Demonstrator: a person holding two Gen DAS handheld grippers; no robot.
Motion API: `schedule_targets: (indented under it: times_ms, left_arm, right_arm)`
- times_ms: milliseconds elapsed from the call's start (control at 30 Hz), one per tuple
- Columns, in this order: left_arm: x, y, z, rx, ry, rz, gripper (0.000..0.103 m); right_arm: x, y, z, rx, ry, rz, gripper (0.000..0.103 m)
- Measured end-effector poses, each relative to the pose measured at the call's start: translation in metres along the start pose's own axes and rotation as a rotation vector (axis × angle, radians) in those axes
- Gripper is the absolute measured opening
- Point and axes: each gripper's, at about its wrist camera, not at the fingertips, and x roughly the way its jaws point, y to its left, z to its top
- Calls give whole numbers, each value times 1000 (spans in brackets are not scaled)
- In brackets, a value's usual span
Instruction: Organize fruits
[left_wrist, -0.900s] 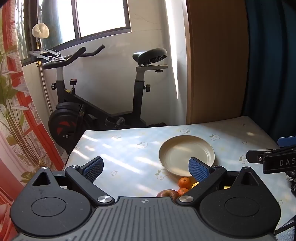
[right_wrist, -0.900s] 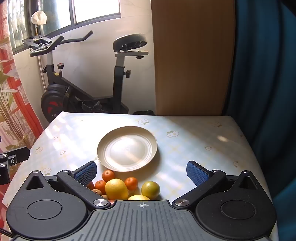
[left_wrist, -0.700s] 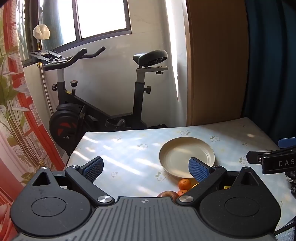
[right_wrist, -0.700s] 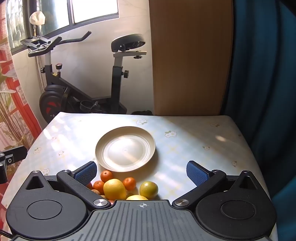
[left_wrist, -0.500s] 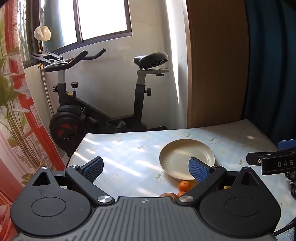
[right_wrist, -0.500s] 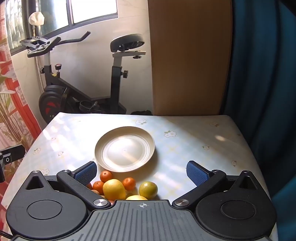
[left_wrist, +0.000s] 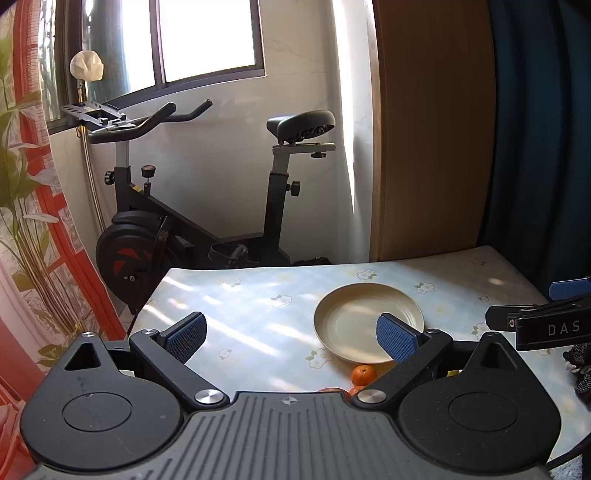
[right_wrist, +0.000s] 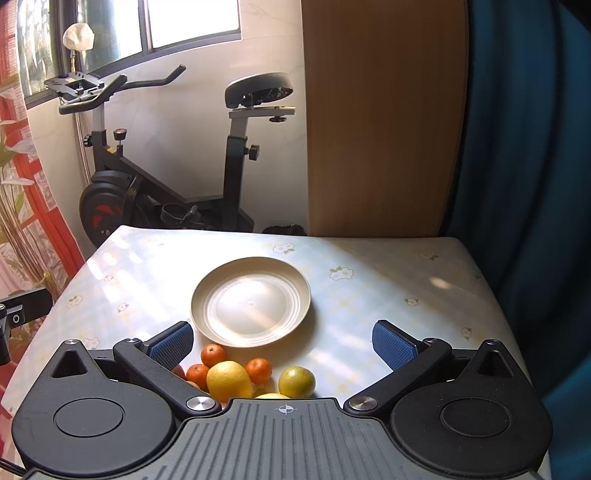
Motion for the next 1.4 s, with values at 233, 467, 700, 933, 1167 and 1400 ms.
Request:
schedule_targets:
  times_ms: [233,467,700,933,1167,1400]
  left_arm:
    - [-2,1,1,-10,-8,0,100]
    - [-1,0,2,-14,-10,2,100]
    - [-2,-1,2,-15,-19,3,100]
    - [-3,0,1,-14,-20,3,100]
    - [-3,0,1,-16,-20,3,100]
    - [-3,0,1,-16,-21,3,100]
  right_arm:
    - [-2,0,2,-3,-3,0,103]
    - [-3,0,2,-6,-5,-1,103]
    - [-4,0,2,-8,-6,-1,103]
    - [-4,0,2,-8,-5,-1,103]
    - [-4,0,2,-8,-6,-1,103]
    - [-4,0,2,-9,-6,-2,103]
